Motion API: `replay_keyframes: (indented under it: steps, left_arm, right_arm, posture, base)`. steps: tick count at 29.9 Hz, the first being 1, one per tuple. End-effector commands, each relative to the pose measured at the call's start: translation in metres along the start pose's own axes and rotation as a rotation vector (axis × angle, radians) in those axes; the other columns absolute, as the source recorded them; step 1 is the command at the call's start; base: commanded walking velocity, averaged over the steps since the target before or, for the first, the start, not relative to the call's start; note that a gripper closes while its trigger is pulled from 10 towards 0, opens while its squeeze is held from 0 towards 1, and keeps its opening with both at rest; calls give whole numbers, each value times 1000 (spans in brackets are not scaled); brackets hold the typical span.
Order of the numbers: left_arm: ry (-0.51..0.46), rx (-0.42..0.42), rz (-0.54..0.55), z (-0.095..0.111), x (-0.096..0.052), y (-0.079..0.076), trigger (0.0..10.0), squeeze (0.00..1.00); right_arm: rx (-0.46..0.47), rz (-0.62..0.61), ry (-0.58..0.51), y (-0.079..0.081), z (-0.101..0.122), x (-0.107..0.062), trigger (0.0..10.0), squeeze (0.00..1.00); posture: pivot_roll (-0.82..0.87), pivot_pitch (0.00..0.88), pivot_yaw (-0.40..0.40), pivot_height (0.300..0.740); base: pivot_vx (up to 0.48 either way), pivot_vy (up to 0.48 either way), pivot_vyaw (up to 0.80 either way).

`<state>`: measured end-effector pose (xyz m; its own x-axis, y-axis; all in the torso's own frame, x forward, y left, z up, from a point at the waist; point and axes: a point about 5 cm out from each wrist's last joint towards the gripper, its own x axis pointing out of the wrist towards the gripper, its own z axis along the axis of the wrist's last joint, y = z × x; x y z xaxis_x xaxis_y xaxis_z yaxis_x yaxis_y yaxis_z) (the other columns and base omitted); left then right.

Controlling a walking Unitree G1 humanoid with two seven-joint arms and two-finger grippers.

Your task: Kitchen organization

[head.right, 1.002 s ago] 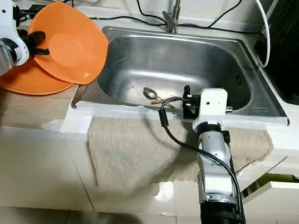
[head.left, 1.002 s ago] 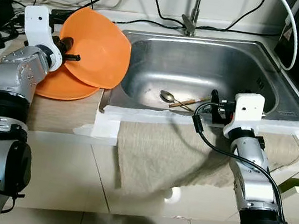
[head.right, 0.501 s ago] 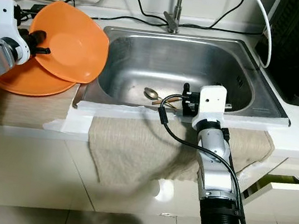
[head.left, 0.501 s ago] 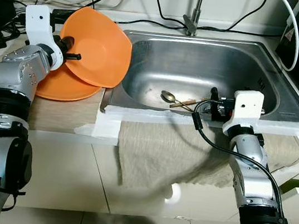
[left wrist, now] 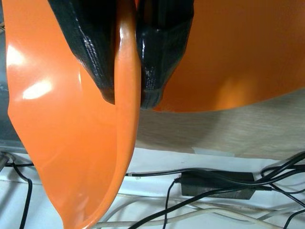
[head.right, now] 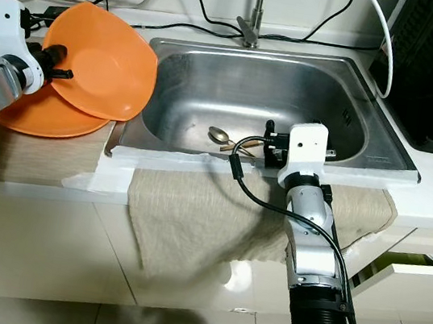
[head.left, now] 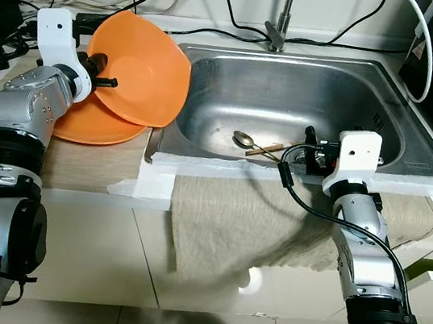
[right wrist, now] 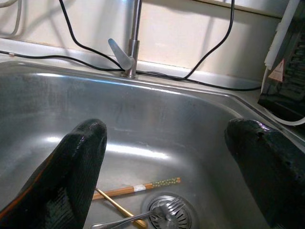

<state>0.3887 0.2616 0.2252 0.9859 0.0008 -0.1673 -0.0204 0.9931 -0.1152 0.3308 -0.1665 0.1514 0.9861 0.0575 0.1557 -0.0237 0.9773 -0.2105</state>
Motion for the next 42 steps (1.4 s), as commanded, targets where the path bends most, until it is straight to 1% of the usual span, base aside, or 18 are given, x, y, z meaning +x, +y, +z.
replay_keyframes:
  steps: [1,18,42]
  left_arm:
    - [60,21,20,-11,1,2,0,0]
    - [60,22,19,-12,0,2,0,0]
    - [59,22,19,-10,1,1,0,0]
  right_arm:
    - [6,-6,-6,-2,2,2,10000,0]
    - [6,-6,-8,-2,1,-1,10000,0]
    - [6,-6,-8,-2,3,1,10000,0]
  posture:
    - [-71,0,39,740]
    - [-71,0,38,740]
    - [-70,0,38,740]
  base:
    - [0,0,0]
    - [0,0,0]
    - [0,0,0]
